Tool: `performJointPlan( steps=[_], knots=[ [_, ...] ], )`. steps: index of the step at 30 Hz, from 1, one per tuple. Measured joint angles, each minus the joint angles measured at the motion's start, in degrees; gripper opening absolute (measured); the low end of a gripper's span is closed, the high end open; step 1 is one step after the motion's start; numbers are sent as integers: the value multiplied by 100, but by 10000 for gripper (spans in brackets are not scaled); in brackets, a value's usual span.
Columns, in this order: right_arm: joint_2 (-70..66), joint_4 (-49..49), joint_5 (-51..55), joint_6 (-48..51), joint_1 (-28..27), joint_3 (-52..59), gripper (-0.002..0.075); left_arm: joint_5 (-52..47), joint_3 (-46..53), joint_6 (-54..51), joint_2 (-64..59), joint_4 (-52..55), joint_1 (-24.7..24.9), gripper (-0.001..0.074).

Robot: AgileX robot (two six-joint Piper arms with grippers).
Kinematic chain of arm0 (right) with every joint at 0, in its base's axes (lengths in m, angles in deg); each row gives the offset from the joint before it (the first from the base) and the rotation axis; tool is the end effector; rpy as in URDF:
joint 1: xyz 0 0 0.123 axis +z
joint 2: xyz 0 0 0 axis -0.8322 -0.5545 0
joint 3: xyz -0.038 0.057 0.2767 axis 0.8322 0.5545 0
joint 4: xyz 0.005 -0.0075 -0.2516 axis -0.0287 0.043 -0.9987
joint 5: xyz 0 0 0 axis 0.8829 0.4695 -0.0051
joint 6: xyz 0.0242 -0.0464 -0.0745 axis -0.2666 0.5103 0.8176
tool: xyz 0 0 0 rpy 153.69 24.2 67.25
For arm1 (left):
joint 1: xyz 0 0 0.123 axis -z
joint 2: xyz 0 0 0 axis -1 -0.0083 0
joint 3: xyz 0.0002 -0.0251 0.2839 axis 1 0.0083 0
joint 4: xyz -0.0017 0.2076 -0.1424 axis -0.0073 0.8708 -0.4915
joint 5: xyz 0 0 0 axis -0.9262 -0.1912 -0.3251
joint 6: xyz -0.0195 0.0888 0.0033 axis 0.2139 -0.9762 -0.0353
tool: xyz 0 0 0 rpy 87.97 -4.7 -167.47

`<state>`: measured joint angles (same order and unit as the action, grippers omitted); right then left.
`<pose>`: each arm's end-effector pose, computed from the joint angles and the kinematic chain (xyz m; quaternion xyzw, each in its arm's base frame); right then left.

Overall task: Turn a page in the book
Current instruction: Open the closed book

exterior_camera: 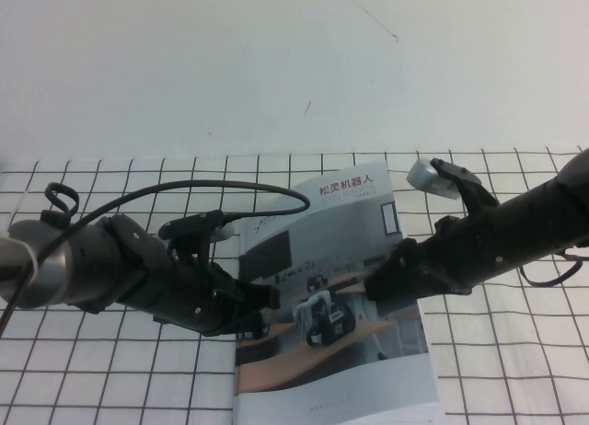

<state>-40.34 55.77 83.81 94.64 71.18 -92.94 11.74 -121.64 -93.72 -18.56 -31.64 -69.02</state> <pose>0.3337 0.1478 0.1677 -0.1666 0.9103 0.3518 0.1407 0.3110 -0.1453 0.1383 0.0078 0.9574 -0.2294 0.1753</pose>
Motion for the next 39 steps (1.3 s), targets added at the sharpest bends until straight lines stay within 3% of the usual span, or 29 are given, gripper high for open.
performJointPlan(
  steps=[19, 29, 39],
  knots=[
    [46, 876, 465, 464, 0, -9, 474, 116, 18, -20, 255, 60, 0, -3],
    [270, 1065, 600, 501, 30, -9, 473, 177, 18, -56, 1061, 70, 0, -3],
    [270, 1710, 614, 869, 310, -9, 472, 40, 36, -56, 2660, 356, 0, -3]
  ],
)
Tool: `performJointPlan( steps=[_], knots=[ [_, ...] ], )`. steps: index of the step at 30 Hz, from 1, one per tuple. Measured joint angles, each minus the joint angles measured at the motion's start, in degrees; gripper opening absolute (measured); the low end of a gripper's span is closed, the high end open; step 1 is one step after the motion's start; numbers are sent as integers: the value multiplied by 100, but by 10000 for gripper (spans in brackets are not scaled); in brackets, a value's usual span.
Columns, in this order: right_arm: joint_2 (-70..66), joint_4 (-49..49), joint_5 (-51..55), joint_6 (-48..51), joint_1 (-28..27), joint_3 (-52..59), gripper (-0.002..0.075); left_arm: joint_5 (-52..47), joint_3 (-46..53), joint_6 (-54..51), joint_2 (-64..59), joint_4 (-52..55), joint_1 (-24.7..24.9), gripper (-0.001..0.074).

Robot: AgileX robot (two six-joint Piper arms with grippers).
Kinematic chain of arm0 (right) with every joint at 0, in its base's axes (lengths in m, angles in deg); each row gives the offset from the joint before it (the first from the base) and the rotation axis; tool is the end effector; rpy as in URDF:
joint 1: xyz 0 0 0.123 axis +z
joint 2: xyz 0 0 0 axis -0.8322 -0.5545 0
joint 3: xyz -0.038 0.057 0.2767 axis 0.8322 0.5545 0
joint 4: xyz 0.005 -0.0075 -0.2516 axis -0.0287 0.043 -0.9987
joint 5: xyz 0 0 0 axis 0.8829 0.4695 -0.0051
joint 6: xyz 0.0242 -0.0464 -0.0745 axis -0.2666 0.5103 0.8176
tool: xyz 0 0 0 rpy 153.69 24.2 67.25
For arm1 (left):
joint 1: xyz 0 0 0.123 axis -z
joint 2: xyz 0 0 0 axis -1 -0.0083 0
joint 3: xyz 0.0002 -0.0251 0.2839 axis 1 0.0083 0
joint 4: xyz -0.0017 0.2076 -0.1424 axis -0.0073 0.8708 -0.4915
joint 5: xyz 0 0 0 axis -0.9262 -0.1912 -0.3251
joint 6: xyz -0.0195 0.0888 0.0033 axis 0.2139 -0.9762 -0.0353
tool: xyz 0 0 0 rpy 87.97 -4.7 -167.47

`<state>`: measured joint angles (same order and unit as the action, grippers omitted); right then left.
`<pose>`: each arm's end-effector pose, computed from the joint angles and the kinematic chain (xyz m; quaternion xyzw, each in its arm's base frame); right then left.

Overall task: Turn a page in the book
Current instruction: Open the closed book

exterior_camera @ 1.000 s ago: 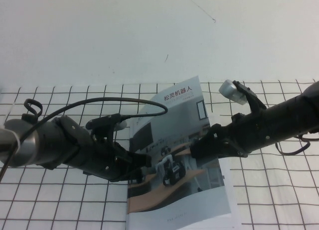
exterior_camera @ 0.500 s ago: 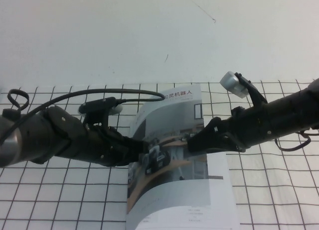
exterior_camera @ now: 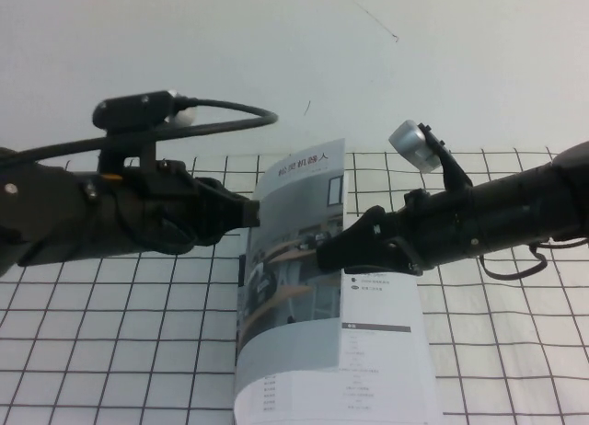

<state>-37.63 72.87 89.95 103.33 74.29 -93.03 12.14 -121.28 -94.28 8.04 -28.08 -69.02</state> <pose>0.3234 0.1787 0.2030 -0.1719 0.8489 0.4679 0.1757 0.2703 -0.1282 0.2867 0.0683 0.8792 -0.2747 0.3833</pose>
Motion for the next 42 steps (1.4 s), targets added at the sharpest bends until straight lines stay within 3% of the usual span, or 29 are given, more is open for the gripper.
performJointPlan(
  steps=[12, 23, 32, 42],
  knots=[
    [0, 1652, -11, 1194, 499, -4, 472, -848, 25, 433, 2265, 872, 0, -3],
    [0, 1870, -63, 1582, 691, -4, 472, -2537, 491, 618, 2845, 863, 0, -4],
    [0, 1916, -142, 1592, 780, -4, 471, -2502, 1640, -274, 2845, -473, 0, -3],
    [0, 1914, -166, 1637, 780, -4, 471, -1978, 1878, -690, 2845, -776, 0, -3]
  ],
)
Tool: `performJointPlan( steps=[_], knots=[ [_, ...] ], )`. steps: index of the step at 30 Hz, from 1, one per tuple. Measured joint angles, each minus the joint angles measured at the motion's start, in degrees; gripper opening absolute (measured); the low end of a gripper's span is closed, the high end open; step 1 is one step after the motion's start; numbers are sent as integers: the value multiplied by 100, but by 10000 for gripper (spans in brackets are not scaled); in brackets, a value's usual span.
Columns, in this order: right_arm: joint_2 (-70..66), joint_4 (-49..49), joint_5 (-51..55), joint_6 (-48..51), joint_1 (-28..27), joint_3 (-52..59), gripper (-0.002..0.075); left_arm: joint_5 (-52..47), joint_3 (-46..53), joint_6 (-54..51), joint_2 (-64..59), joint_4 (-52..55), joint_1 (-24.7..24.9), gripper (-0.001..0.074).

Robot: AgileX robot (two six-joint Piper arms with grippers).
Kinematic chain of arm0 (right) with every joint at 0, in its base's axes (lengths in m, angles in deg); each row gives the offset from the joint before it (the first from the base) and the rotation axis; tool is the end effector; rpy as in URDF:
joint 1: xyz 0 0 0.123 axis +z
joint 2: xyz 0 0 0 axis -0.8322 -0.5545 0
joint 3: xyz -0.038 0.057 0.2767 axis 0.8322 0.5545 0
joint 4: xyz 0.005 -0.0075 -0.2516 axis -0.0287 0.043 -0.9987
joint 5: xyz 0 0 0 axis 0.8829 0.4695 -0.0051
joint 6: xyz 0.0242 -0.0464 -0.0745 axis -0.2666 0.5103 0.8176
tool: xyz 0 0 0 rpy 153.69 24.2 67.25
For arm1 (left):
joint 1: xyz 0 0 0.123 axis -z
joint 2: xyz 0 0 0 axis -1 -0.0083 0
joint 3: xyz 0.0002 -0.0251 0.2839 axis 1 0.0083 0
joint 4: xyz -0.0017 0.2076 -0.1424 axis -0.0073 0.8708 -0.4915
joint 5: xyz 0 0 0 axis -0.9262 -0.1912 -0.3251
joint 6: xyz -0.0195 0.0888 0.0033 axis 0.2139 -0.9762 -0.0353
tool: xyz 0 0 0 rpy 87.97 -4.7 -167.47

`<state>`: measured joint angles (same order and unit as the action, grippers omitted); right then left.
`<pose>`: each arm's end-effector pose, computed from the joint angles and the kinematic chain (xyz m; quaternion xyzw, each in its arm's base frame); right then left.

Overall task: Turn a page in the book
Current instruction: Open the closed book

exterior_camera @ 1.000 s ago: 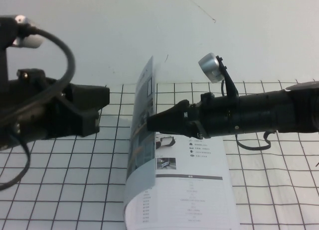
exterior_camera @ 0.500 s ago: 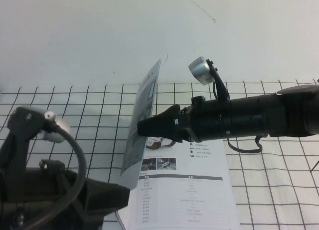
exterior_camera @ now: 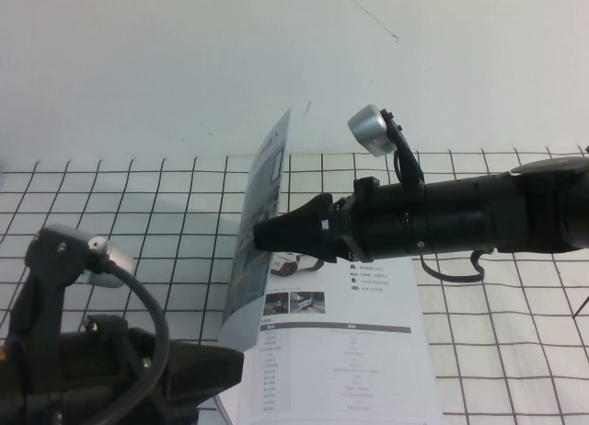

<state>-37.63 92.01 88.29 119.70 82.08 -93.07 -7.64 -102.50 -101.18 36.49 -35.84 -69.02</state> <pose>0.3111 0.2271 0.2206 -0.2040 0.7827 0.5299 0.2550 0.1341 -0.1042 0.2924 0.1701 0.8476 -0.3789 0.3302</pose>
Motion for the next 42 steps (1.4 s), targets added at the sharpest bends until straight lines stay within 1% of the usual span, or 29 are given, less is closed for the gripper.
performJointPlan(
  steps=[5, 15, 21, 24, 29, 34, 42],
  knots=[
    [0, 0, 0, 37, 0, 0, 471, 159, 3, -12, 0, -62, 0, -3],
    [0, 0, -22, 79, 0, 0, 471, -55, 82, -21, -73, -82, 0, -3],
    [0, 0, -33, 93, 0, 0, 471, 223, 491, -127, -320, -82, 60, -3],
    [0, 0, -33, 93, 0, 0, 471, 703, 580, -150, -400, -95, 323, -3],
    [0, 0, -33, 93, 0, 0, 471, 1691, 589, -162, -472, -369, 970, -3],
    [0, 0, 19, 93, 0, 0, 471, 2336, 593, -172, -597, -470, 1491, -3],
    [0, 0, 385, 105, 0, 0, 471, 3232, 602, -101, -662, -662, 1602, -3]
  ],
)
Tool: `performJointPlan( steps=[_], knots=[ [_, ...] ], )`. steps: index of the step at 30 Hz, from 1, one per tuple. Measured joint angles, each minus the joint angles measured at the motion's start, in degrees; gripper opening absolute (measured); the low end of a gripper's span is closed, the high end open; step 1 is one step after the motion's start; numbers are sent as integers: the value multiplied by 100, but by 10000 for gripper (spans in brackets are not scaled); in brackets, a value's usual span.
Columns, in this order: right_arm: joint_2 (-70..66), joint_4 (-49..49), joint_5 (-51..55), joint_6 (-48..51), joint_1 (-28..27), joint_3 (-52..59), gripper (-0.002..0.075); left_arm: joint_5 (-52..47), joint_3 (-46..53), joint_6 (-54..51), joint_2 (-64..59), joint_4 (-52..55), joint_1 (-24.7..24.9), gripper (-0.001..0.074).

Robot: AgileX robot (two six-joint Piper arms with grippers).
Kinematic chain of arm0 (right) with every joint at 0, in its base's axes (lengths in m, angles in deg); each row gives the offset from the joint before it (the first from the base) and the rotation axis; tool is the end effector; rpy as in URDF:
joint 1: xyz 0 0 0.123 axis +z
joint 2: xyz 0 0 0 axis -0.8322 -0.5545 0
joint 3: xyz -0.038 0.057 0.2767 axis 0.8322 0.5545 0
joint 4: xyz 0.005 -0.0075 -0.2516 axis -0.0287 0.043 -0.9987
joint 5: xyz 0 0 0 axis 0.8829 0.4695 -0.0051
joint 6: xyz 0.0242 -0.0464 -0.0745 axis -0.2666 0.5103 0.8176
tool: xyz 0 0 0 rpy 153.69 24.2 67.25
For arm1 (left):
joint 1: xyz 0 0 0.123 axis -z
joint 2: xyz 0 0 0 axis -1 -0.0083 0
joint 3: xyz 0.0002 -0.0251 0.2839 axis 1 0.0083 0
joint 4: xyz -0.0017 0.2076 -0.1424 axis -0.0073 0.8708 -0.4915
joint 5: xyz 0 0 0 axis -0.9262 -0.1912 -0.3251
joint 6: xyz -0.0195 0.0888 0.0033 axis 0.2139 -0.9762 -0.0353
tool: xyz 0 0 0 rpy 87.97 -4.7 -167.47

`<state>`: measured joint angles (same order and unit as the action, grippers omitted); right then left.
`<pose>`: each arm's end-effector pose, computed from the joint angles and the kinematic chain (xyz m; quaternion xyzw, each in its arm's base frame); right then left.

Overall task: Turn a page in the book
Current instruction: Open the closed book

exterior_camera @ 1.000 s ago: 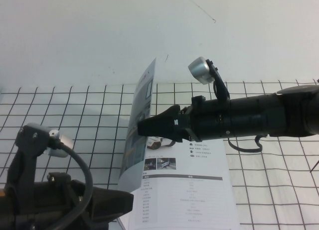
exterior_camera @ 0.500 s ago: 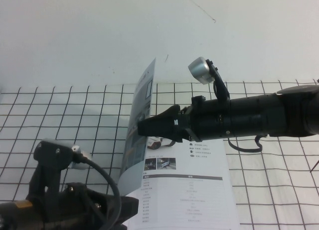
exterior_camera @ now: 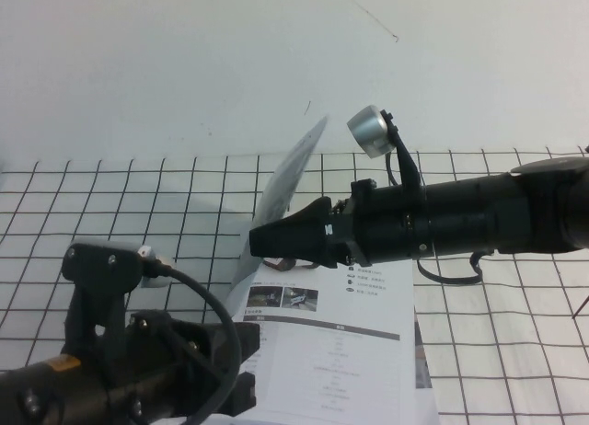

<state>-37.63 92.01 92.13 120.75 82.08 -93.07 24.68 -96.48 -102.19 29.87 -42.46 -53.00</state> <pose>0.3063 0.2289 0.2239 -0.2239 0.7654 0.5508 0.2463 0.1513 -0.1277 0.2565 0.0972 0.8505 -0.3250 0.4020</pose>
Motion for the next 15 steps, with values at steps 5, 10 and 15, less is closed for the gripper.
performJointPlan(
  steps=[5, 10, 15],
  knots=[
    [0, 0, 355, 10, 0, -108, 471, 213, 0, 228, 0, -55, 0, -3],
    [0, 0, 616, 10, 0, -237, 465, 426, 0, 400, 0, -168, 0, -3],
    [0, -313, 569, 10, 0, -235, 351, 1020, 0, 444, 0, -383, 0, -3]
  ],
)
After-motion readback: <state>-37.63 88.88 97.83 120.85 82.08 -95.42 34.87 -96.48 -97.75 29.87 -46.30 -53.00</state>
